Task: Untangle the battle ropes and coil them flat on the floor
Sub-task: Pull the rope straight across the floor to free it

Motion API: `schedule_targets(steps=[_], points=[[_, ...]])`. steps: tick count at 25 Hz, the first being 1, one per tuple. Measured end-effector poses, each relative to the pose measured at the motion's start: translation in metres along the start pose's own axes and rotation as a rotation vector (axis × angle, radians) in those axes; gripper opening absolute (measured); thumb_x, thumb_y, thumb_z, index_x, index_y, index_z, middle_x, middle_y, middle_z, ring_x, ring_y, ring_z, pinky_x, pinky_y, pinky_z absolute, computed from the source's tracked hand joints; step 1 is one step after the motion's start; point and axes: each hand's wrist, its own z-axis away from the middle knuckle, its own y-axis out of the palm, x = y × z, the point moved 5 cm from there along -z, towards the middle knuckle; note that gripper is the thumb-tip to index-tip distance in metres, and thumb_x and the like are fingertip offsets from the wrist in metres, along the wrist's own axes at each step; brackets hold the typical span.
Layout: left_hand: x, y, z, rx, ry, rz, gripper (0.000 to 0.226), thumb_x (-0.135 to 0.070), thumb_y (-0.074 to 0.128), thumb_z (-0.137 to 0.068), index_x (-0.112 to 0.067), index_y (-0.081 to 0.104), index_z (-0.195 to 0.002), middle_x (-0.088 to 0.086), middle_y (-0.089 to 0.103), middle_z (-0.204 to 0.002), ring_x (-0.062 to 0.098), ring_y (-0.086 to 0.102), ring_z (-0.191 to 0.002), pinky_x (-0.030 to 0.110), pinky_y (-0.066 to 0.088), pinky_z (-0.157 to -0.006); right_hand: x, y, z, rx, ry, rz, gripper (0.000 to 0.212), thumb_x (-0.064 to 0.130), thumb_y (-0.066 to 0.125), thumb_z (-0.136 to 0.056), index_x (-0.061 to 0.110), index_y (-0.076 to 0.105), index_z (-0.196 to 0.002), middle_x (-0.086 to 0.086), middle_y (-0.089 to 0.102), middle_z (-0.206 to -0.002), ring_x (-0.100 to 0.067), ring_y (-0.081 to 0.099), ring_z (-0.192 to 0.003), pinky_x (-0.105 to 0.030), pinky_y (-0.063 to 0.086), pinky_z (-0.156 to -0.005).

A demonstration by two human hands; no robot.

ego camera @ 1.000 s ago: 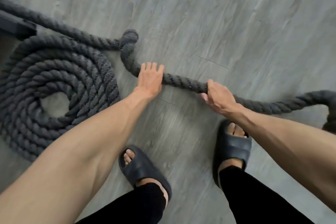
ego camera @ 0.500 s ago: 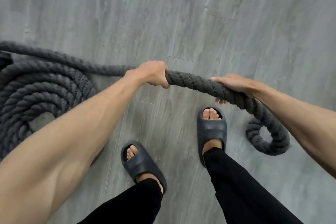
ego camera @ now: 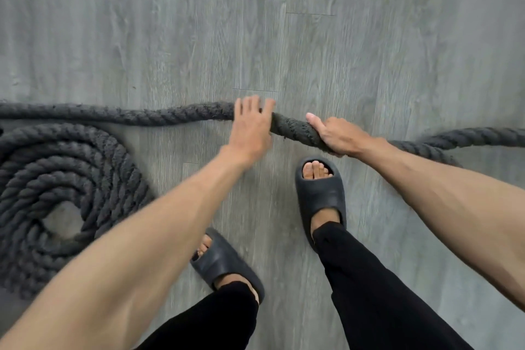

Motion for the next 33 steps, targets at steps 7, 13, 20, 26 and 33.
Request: schedule_targets(steps=[7,13,20,26,33], points=[[-0.076,0.033,-0.007,0.138,-0.01,-0.104,0.078,-0.019,0.057,-0.087,-0.013,0.019,-0.154,0.028,0.019,-0.155,0.043,0.011,-0.147,0.067,0.003,-0.114,-0.055,0.013,0.021,-0.401,0.113,0.155,0.034,0.029,0.046,-0.099,0.009,0.059,-0.124,-0.019,0.063,-0.117,-0.038,0.054,-0.114,-0.047,0.042,-0.096],[-0.231,0.037,-0.024,0.145,0.398,-0.049,0.07,-0.03,0.063,-0.082,-0.016,0.035,-0.145,0.014,0.045,-0.134,0.033,0.038,-0.13,0.054,0.025,-0.113,-0.172,-0.007,0.12,-0.775,0.348,-0.045,0.046,0.007,0.045,-0.086,0.01,0.055,-0.13,-0.013,0.058,-0.123,-0.034,0.048,-0.117,-0.044,0.038,-0.098],[-0.389,0.101,-0.042,0.077,0.644,-0.15,0.08,-0.035,0.077,-0.067,-0.017,0.04,-0.136,0.012,0.049,-0.123,0.033,0.046,-0.114,0.047,0.039,-0.099,-0.349,0.055,0.19,-0.739,0.991,-0.777,0.041,0.001,0.047,-0.092,0.009,0.049,-0.132,-0.017,0.059,-0.128,-0.036,0.054,-0.12,-0.043,0.046,-0.094],[-0.387,0.08,-0.079,0.202,0.498,0.342,0.038,-0.037,0.072,-0.085,-0.012,0.06,-0.112,0.009,0.056,-0.107,0.024,0.053,-0.1,0.033,0.045,-0.084,-0.334,0.105,0.162,-0.462,0.879,-1.256,0.033,0.008,0.047,-0.096,0.009,0.049,-0.129,-0.018,0.067,-0.114,-0.033,0.065,-0.105,-0.041,0.058,-0.081],[-0.354,0.027,-0.103,0.464,0.037,0.92,0.078,-0.072,0.064,-0.075,0.004,0.055,-0.086,0.025,0.064,-0.076,0.036,0.066,-0.07,0.062,0.053,-0.078,-0.25,0.012,0.098,-0.213,0.208,-2.693,0.062,0.059,0.027,-0.102,0.007,0.058,-0.12,-0.022,0.065,-0.12,-0.035,0.065,-0.104,-0.051,0.053,-0.083]])
